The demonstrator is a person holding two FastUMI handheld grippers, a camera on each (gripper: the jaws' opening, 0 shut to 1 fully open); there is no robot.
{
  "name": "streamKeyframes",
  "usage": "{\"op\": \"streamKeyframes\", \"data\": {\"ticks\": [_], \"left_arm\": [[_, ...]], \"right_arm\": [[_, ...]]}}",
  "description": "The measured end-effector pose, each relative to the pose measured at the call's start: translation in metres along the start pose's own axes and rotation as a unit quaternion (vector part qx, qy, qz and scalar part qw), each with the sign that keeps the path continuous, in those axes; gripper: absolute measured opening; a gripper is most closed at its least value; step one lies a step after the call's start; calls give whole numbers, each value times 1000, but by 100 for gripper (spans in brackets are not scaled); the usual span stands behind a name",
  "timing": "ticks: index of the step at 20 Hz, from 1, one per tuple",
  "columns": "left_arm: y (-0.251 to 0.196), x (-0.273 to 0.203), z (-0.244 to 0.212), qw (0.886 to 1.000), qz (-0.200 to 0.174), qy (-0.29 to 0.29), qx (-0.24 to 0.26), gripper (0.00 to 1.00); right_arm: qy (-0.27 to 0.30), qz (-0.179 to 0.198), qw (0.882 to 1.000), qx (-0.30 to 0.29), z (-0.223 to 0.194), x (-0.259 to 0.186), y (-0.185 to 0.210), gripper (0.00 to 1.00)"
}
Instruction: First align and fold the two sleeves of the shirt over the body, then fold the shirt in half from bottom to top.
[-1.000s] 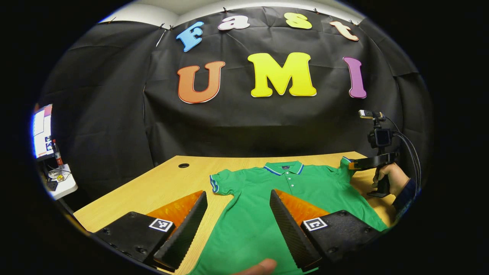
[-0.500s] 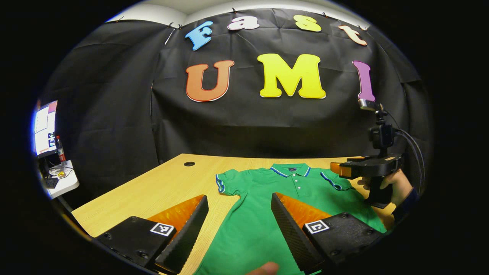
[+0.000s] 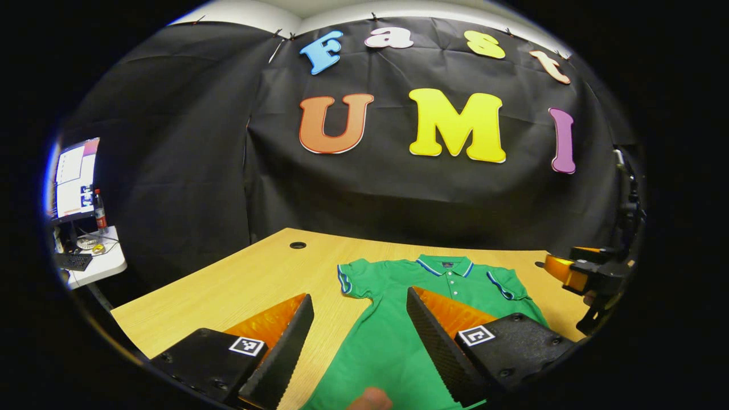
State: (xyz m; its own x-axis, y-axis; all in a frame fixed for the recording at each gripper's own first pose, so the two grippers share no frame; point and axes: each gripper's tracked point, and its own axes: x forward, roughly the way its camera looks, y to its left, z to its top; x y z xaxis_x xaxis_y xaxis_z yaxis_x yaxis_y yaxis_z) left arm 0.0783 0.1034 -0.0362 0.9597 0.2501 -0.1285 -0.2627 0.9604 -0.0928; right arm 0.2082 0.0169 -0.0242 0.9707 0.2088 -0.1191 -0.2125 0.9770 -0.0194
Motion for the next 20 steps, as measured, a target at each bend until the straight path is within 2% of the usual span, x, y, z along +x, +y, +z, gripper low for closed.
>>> {"op": "streamKeyframes", "data": {"ticks": [2,5,7,10,13,16,18,19,20], "left_arm": [[4,22,14,1000,-4,5,-6,100],[14,74,8,999,0,51,-17,100],[13,113,0,997,-3,74,-7,100],[11,173,-23,993,-15,116,-14,100],[23,223,-47,990,0,139,-15,100],[15,250,-70,982,-23,185,-44,100],[12,267,-78,979,-32,194,-47,93],[15,272,-83,978,-25,201,-45,84],[15,275,-87,977,-23,207,-48,80]], "right_arm": [[-27,3,1000,1,1,-33,-7,95],[-64,-4,998,-7,1,-75,-21,95],[-72,2,997,-5,-6,-96,-22,95],[-81,8,997,-12,-15,-114,-25,96],[-98,27,995,-21,-20,-126,-15,95],[-110,37,993,-28,-25,-126,-13,96],[-108,41,993,-20,-28,-123,-12,95],[-104,45,993,-15,-32,-120,-11,95],[-99,47,994,-11,-35,-118,-11,95]]}}
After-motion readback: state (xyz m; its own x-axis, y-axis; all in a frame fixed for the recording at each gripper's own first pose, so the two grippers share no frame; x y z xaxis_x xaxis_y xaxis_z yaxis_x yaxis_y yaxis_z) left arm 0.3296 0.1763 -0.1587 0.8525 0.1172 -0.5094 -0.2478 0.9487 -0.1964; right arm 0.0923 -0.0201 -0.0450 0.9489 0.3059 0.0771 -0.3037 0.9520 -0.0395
